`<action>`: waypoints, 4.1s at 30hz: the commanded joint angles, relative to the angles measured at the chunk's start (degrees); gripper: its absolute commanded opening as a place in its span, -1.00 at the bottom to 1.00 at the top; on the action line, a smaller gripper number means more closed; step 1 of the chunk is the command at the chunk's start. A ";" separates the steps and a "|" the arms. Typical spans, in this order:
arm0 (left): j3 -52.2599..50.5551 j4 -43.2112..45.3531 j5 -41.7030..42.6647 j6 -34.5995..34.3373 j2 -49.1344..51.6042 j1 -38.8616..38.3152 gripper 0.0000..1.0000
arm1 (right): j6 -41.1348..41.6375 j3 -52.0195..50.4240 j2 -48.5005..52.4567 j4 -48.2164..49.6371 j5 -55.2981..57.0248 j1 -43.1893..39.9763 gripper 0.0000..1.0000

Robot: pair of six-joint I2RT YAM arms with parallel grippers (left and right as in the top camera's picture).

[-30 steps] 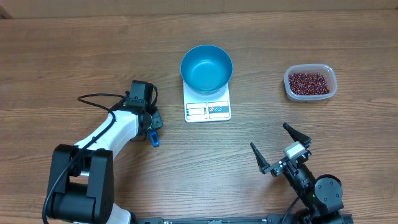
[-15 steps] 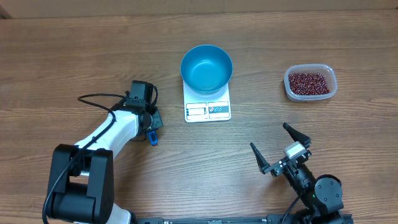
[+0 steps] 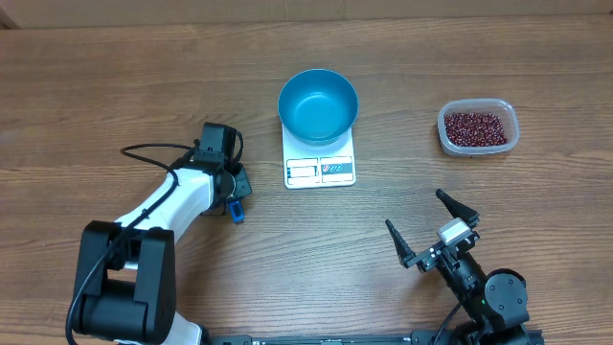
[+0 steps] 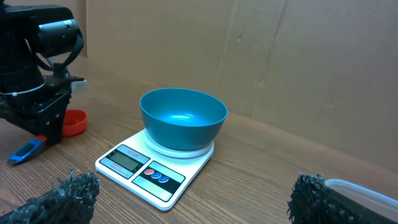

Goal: Scoop item into bowl and weigh 150g on scale
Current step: 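Lift the red cup with the left gripper toward the scale, then grasp the cup's blue handle with the right gripper beside the left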

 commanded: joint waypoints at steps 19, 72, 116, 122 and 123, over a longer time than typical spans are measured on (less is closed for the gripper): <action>23.43 -15.43 15.28 -12.74 1.09 -2.36 -0.92 | 0.24 -0.61 -0.46 0.61 -2.19 -0.26 1.00; 29.79 -6.45 28.04 -51.80 1.05 -22.56 -0.91 | 61.09 2.01 4.31 4.50 -6.93 -0.26 1.00; 29.79 -7.30 28.02 -52.41 1.05 -22.56 -0.92 | 43.91 25.38 65.64 28.15 -13.68 2.64 0.00; 29.79 -7.30 28.02 -52.43 1.05 -22.56 -0.92 | 44.13 26.29 66.38 27.93 -14.71 2.64 -0.03; 29.79 -7.30 28.02 -52.41 1.05 -22.56 -0.91 | 44.13 26.47 66.66 27.93 -14.71 2.64 -0.06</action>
